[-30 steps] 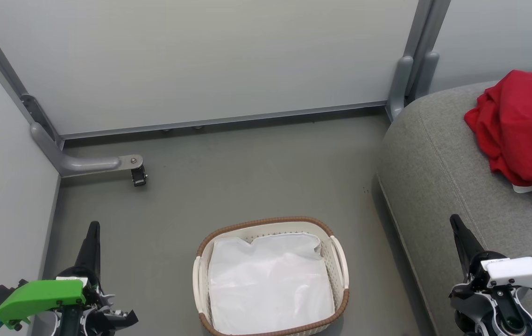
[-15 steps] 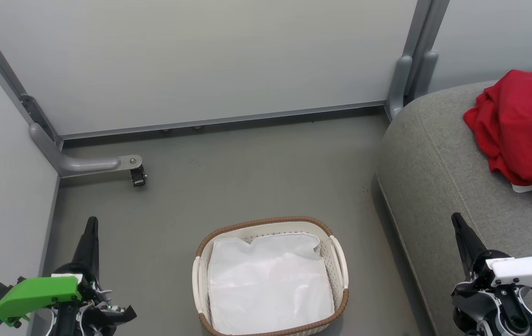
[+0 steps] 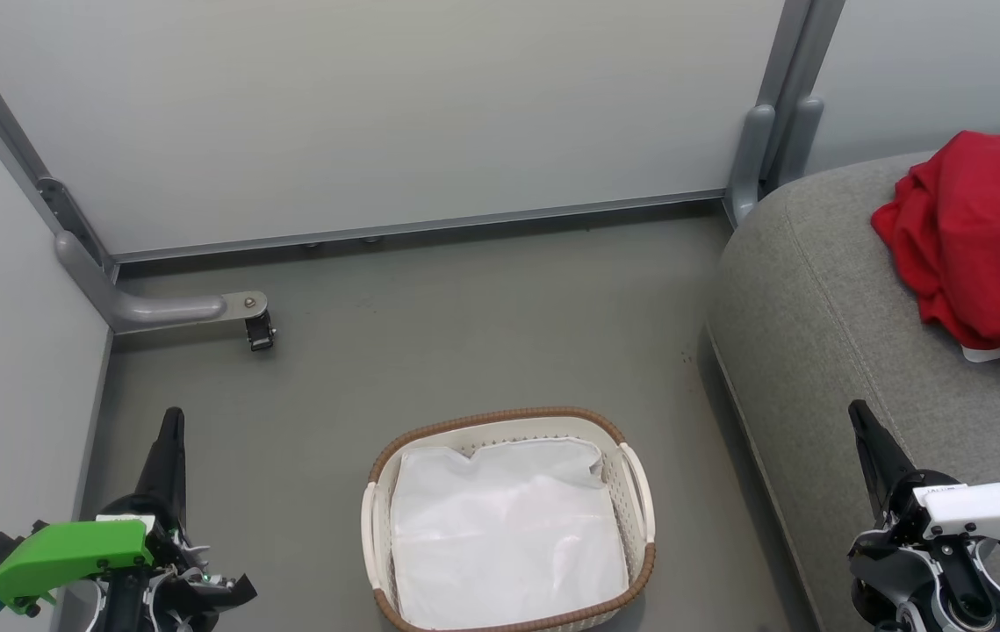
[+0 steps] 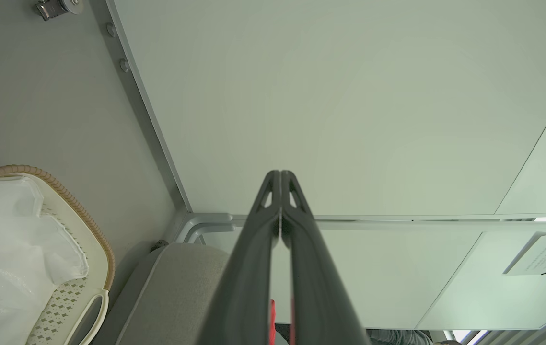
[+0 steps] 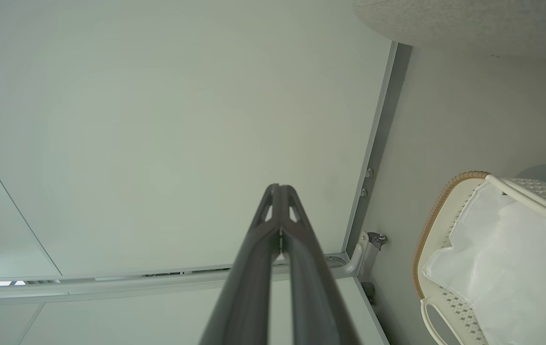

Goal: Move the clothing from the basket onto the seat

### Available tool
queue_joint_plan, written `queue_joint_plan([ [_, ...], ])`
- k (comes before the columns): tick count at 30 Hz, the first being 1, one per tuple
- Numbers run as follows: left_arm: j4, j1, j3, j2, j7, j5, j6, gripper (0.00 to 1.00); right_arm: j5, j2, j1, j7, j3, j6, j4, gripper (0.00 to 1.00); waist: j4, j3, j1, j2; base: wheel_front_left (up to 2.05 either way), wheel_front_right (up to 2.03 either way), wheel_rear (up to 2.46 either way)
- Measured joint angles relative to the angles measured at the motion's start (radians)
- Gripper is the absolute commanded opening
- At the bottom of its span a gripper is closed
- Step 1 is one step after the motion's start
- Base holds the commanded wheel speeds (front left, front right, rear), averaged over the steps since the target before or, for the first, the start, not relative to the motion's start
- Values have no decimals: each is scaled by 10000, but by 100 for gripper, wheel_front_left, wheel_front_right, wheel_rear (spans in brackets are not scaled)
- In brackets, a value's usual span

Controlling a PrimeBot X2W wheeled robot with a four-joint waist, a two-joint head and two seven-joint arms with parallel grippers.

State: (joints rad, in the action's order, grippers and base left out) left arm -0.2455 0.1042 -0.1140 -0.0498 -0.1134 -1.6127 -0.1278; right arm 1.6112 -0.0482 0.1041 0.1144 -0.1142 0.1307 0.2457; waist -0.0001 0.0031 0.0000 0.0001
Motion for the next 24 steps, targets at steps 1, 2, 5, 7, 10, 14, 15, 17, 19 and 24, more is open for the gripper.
queue_joint_plan([
  [1, 2, 0, 2, 0, 0, 0, 0, 0, 0, 0, 0, 0, 0, 0, 0, 0, 0, 0, 0, 0, 0, 0, 0],
  [2, 0, 0, 2, 0, 0, 0, 0, 0, 0, 0, 0, 0, 0, 0, 0, 0, 0, 0, 0, 0, 0, 0, 0],
  [5, 2, 0, 2, 0, 0, 0, 0, 0, 0, 0, 1, 0, 0, 0, 0, 0, 0, 0, 0, 0, 0, 0, 0],
  [7, 0, 0, 0, 0, 0, 0, 0, 0, 0, 0, 1, 0, 0, 0, 0, 0, 0, 0, 0, 0, 0, 0, 0],
  [10, 2, 0, -2, 0, -2, 0, 0, 0, 0, 0, 1, 0, -2, 0, 0, 0, 0, 0, 0, 0, 0, 0, 0],
  [14, 0, 0, -2, 0, -2, 0, 0, 0, 0, 0, 1, 0, -2, 0, 0, 0, 0, 0, 0, 0, 0, 0, 0],
  [15, 0, 0, 0, 0, -2, 0, 0, 0, 0, 2, 1, 0, -2, 0, 0, 0, 0, 0, 0, 0, 0, 0, 0],
  [17, 2, 0, -2, 0, -2, 0, 0, 0, 0, 2, 1, 0, -2, 0, 0, 0, 0, 0, 0, -1, 0, 0, 0],
  [19, 2, 0, 0, 0, -2, 0, 0, 0, 0, 2, 1, 0, -4, 0, 0, 0, 0, 0, 0, 0, 0, 0, 0],
  [24, 2, 0, -4, 0, -2, 0, 0, 0, 0, 2, 2, 0, -4, 0, 0, 0, 0, 0, 0, 0, 0, 0, 0],
])
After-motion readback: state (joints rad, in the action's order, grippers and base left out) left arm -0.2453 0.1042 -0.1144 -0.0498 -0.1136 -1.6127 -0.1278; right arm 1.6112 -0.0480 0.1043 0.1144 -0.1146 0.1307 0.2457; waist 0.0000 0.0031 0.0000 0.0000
